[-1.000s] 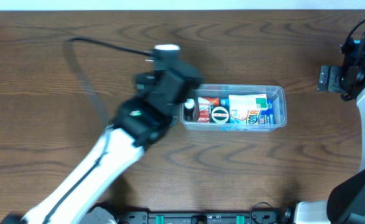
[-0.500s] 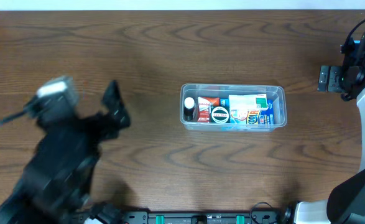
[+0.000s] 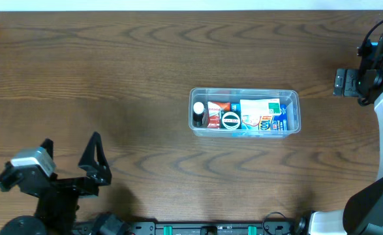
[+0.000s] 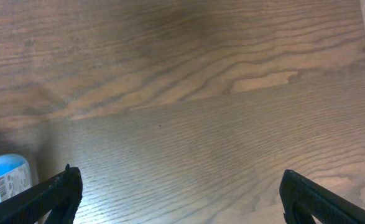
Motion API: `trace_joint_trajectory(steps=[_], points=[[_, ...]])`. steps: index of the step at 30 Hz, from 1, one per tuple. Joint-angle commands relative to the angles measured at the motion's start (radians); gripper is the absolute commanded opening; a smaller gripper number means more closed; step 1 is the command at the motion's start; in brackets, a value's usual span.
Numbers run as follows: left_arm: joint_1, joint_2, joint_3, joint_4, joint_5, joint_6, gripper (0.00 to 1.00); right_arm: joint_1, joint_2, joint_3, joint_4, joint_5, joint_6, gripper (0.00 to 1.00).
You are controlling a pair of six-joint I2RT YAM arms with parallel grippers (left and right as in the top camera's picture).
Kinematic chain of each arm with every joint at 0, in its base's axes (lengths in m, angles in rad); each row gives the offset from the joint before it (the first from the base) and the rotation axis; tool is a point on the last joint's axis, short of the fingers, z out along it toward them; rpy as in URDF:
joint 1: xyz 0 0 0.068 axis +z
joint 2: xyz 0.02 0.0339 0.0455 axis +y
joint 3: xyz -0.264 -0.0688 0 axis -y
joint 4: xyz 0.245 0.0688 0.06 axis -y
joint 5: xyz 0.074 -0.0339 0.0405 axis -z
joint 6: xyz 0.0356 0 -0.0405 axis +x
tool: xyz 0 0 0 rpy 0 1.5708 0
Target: Pack container
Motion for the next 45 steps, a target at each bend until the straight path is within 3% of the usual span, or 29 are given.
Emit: trace_joint_trajectory(steps=[1, 5, 10, 23, 27, 31, 37, 45], points=[[-0.004, -0.047, -0.066, -0.016, 0.003, -0.013, 0.98, -0.004, -0.023, 0.003, 0.001, 0.006, 0.014, 0.99], [-0.004, -0.087, -0.132, -0.016, 0.003, -0.046, 0.98, -0.004, -0.023, 0.003, 0.001, 0.006, 0.014, 0.99], [-0.004, -0.09, -0.212, -0.015, 0.011, -0.18, 0.98, -0.004, -0.023, 0.003, 0.001, 0.006, 0.014, 0.99], [-0.003, -0.088, -0.341, 0.043, -0.009, -0.248, 0.98, -0.004, -0.023, 0.003, 0.001, 0.006, 0.014, 0.99], [-0.003, -0.088, -0.372, 0.172, 0.029, -0.028, 0.98, -0.004, -0.023, 0.003, 0.001, 0.006, 0.014, 0.99], [-0.003, -0.088, -0.452, 0.32, 0.212, 0.111, 0.98, -0.004, -0.023, 0.003, 0.001, 0.006, 0.014, 0.99], [-0.003, -0.088, -0.624, 0.509, 0.269, 0.127, 0.98, -0.004, -0.023, 0.003, 0.001, 0.006, 0.014, 0.99], [-0.003, -0.088, -0.766, 0.592, 0.322, 0.126, 0.98, -0.004, -0.023, 0.003, 0.001, 0.006, 0.014, 0.99]])
